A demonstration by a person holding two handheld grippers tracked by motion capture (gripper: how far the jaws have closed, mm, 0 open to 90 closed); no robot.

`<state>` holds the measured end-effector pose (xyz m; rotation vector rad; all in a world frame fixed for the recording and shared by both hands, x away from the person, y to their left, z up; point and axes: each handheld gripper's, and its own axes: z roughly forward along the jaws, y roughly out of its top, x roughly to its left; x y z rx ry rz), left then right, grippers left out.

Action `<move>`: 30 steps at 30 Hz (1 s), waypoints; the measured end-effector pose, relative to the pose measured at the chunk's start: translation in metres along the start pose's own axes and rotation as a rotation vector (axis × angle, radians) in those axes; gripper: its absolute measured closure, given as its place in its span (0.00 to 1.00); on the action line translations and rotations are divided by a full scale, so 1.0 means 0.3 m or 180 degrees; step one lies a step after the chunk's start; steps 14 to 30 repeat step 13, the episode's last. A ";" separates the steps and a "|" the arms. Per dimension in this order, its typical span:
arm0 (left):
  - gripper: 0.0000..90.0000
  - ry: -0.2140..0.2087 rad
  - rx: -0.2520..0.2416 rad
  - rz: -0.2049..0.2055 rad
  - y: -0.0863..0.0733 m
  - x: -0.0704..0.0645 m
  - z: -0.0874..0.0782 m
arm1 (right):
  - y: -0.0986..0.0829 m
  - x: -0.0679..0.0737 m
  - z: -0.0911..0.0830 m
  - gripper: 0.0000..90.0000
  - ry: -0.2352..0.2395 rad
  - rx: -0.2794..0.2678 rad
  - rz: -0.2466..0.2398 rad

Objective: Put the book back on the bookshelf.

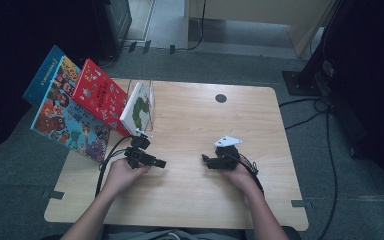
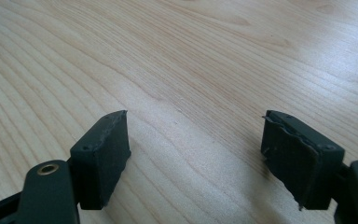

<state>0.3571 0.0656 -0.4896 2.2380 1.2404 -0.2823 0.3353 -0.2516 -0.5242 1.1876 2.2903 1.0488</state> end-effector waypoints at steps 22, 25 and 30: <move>0.42 0.0018 -0.0210 0.0166 -0.025 0.002 0.003 | -0.002 0.007 -0.002 0.24 0.0032 0.0008 -0.0021; 0.42 0.0018 -0.0210 0.0166 -0.025 0.002 0.003 | -0.002 0.007 -0.002 0.24 0.0032 0.0008 -0.0021; 0.42 0.0018 -0.0210 0.0166 -0.025 0.002 0.003 | -0.002 0.007 -0.002 0.24 0.0032 0.0008 -0.0021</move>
